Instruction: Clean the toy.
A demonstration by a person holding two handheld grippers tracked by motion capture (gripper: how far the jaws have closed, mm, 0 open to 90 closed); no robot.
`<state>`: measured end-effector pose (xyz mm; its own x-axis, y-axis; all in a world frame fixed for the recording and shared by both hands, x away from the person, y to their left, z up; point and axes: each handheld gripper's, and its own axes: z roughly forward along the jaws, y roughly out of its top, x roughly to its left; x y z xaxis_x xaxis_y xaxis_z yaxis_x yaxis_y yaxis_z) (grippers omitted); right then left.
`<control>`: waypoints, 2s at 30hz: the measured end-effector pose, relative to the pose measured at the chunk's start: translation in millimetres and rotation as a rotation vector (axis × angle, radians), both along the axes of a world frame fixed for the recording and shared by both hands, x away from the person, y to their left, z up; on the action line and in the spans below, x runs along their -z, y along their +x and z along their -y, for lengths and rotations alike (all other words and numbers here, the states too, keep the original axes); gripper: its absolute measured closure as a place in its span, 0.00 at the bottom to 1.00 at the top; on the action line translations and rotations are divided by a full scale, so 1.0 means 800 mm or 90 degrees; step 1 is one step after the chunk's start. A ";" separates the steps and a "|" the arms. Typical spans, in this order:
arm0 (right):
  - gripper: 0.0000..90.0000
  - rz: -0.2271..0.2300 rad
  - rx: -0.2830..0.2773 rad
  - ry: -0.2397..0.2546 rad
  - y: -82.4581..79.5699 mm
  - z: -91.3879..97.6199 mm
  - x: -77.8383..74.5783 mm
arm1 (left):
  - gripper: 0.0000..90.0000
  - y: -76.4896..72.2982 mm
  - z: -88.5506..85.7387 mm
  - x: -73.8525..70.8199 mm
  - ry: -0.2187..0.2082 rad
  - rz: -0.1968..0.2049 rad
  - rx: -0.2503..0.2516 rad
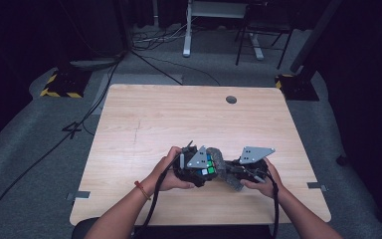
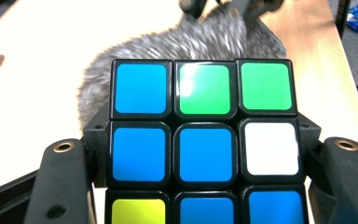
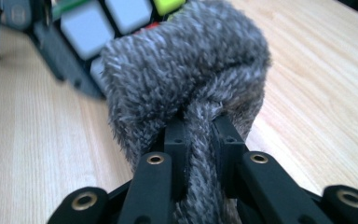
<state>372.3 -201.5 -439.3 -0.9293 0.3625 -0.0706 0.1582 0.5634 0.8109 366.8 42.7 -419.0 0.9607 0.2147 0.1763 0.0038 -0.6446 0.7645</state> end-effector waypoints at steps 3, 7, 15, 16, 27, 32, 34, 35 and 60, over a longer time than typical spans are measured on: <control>0.88 -0.005 -0.008 -0.002 -0.002 -0.002 0.001 | 0.37 0.001 -0.004 -0.002 -0.006 0.005 -0.002; 0.88 0.012 -0.014 0.008 -0.009 -0.003 -0.006 | 0.37 0.003 -0.005 -0.001 0.000 -0.002 -0.008; 0.88 0.048 -0.028 0.038 -0.023 -0.005 -0.022 | 0.37 0.002 0.011 0.013 0.027 -0.020 0.010; 0.88 0.049 -0.027 0.045 -0.024 -0.004 -0.024 | 0.37 0.001 0.013 0.014 0.030 -0.022 0.014; 0.88 0.039 0.011 0.030 -0.010 0.001 -0.017 | 0.37 -0.005 0.013 0.007 0.011 -0.013 0.022; 0.88 0.009 0.020 0.018 -0.001 0.005 -0.006 | 0.37 -0.004 0.008 0.003 -0.001 -0.011 0.020; 0.88 0.012 0.021 0.022 -0.002 0.005 -0.006 | 0.37 -0.005 0.009 0.003 0.002 -0.006 0.019; 0.88 0.021 0.016 0.029 -0.004 0.005 -0.008 | 0.37 -0.005 0.009 0.004 0.006 -0.006 0.017; 0.88 -0.029 0.030 0.010 0.012 0.009 0.015 | 0.37 -0.004 0.000 -0.005 -0.030 0.007 0.006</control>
